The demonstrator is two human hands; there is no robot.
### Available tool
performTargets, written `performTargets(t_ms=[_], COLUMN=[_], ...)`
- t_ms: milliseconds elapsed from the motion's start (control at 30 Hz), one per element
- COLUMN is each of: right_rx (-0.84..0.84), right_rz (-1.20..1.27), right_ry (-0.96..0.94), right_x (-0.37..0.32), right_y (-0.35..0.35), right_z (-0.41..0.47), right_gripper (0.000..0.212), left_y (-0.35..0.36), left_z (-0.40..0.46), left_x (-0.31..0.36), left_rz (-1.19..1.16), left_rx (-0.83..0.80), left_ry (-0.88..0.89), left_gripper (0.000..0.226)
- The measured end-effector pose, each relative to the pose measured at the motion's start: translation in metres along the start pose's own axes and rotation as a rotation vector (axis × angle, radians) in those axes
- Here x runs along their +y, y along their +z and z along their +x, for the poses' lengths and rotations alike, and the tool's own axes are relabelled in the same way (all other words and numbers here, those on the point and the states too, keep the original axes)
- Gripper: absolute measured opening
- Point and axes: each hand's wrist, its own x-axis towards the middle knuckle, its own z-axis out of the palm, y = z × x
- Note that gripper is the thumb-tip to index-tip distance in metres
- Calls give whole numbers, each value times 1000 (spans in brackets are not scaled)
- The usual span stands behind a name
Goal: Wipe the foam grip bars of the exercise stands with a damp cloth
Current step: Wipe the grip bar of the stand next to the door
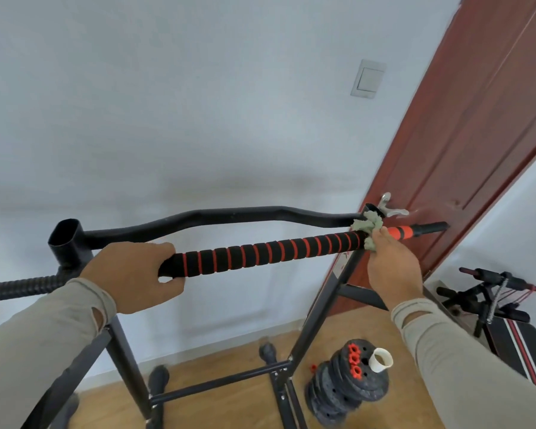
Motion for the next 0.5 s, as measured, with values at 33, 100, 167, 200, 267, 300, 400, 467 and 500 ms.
performTargets(t_ms=[33, 100, 167, 200, 267, 300, 400, 467, 500], right_rx=[49, 106, 134, 154, 155, 142, 86, 19, -20], right_rz=[55, 124, 194, 234, 311, 351, 479, 564, 612], right_ry=[-26, -72, -141, -199, -323, -397, -585, -612, -601], right_x=[-13, -48, -89, -110, -157, -180, -235, -245, -243], right_y=[4, 12, 22, 27, 34, 37, 37, 30, 26], right_z=[-10, -33, -60, -75, -106, -120, -146, -145, -141], right_gripper=[37, 38, 40, 40, 40, 40, 38, 38, 37], left_y=[0, 0, 0, 1, 1, 1, -1, -5, -6], left_z=[1, 2, 4, 4, 4, 3, 0, -3, -4], left_x=[-1, -3, -3, -3, -3, -4, -7, -6, -6], left_rz=[4, 5, -10, -21, -58, -79, -95, -75, -77], left_rx=[4, -9, -23, -25, -9, 5, 14, -6, -3], left_ry=[21, 53, 54, 54, 52, 51, 80, 94, 93], left_gripper=[36, 37, 36, 35, 31, 32, 44, 46, 45])
